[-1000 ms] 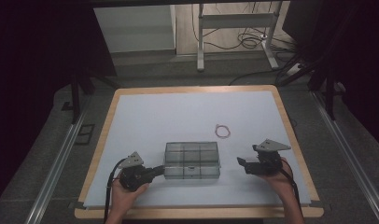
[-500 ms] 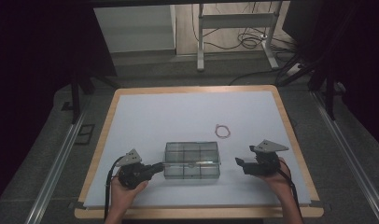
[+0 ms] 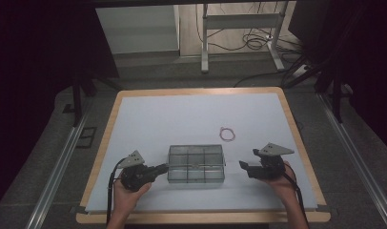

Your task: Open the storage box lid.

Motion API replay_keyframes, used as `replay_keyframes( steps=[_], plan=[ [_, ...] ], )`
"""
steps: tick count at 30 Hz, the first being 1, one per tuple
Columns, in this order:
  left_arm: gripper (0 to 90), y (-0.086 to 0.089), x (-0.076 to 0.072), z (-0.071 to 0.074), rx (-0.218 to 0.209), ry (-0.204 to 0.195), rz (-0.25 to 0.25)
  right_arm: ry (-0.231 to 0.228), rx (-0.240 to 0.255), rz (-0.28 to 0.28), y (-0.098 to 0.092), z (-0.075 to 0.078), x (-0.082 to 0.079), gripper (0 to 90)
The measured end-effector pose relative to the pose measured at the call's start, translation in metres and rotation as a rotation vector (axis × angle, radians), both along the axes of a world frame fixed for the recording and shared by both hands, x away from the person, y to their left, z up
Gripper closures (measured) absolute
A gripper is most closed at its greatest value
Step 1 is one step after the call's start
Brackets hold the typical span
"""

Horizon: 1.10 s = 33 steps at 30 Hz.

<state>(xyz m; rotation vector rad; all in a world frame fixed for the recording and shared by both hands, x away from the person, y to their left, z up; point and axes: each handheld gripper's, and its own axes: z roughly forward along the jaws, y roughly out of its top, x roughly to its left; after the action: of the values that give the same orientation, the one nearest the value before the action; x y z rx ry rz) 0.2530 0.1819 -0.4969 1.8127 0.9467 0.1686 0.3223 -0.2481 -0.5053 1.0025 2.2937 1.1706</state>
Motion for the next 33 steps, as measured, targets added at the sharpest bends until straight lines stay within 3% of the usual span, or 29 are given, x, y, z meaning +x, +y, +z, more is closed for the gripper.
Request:
replay_keyframes(
  steps=[10,24,33],
  plan=[
    [90.0,-0.002,0.002,0.000,0.000,0.001,-0.003,-0.034,0.004,0.016,0.003,0.000,-0.001,25.6],
    [90.0,-0.003,0.003,0.002,0.001,-0.003,-0.006,-0.124,0.019,0.104,0.021,0.008,-0.008,32.3],
    [90.0,-0.004,0.006,0.000,0.002,0.004,-0.004,-0.134,0.032,0.143,0.033,0.010,-0.007,35.2]
  ],
)
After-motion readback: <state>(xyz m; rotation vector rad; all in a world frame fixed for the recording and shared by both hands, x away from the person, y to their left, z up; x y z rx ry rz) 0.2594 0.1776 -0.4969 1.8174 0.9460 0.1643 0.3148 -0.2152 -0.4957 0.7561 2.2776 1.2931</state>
